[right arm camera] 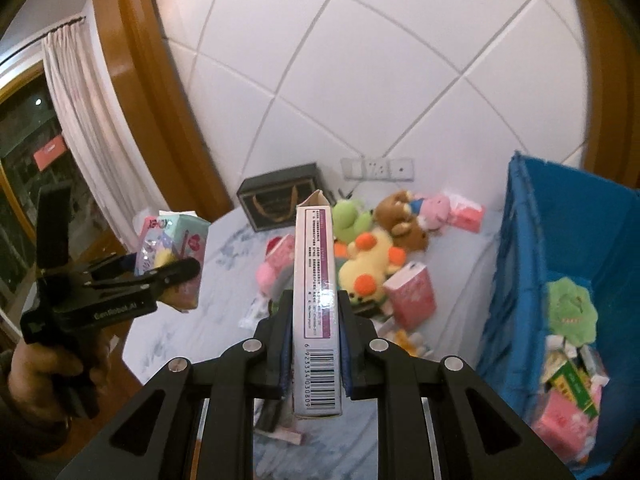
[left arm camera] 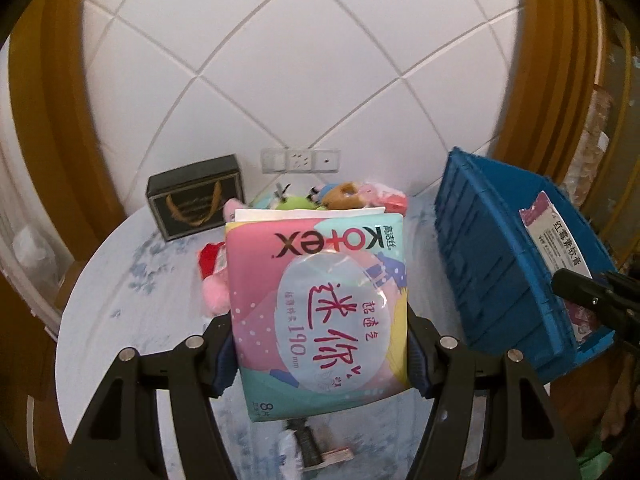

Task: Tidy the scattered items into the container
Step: 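Carry the Kotex pack and medicine box over the blue crate with both tools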

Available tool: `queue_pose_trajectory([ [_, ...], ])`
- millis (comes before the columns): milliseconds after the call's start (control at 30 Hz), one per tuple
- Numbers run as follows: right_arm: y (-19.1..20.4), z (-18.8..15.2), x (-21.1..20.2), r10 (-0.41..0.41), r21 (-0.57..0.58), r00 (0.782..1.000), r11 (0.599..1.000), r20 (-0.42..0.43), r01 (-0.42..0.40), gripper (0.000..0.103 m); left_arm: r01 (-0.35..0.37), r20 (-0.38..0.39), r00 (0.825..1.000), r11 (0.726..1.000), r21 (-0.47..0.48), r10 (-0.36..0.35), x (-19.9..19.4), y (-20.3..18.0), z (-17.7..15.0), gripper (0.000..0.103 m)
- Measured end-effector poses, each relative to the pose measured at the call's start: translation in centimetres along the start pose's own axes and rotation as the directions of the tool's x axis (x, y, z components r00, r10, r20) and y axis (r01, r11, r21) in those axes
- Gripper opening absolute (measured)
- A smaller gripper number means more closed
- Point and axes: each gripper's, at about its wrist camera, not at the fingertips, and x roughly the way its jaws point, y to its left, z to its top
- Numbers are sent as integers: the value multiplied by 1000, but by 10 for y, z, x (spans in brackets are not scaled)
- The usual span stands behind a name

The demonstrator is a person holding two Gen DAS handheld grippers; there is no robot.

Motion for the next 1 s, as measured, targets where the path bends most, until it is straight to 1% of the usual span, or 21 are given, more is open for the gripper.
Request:
queue_pose_trajectory([
  [167,-31,1,-21,-18,24,1000,1000,15,17,18,31,10,999,999,17,-32,3,-37,9,65],
  [433,-78,6,-60,-65,56,996,997,61,62,18,71,23,997,995,76,-73,9,-94,29,65],
  [533,-99,8,-73,-87,72,993,994,77,81,18,99,19,995,989,106,-102,14,-122,36,65],
  [733,-134,4,-94,-127,118,989,986,80,117,18,161,13,986,968,193,-166,19,-182,45,65],
  [1000,-180,1,-122,-199,186,977,966,80,182,18,229,-11,972,936,266,-235,31,-239,54,65],
])
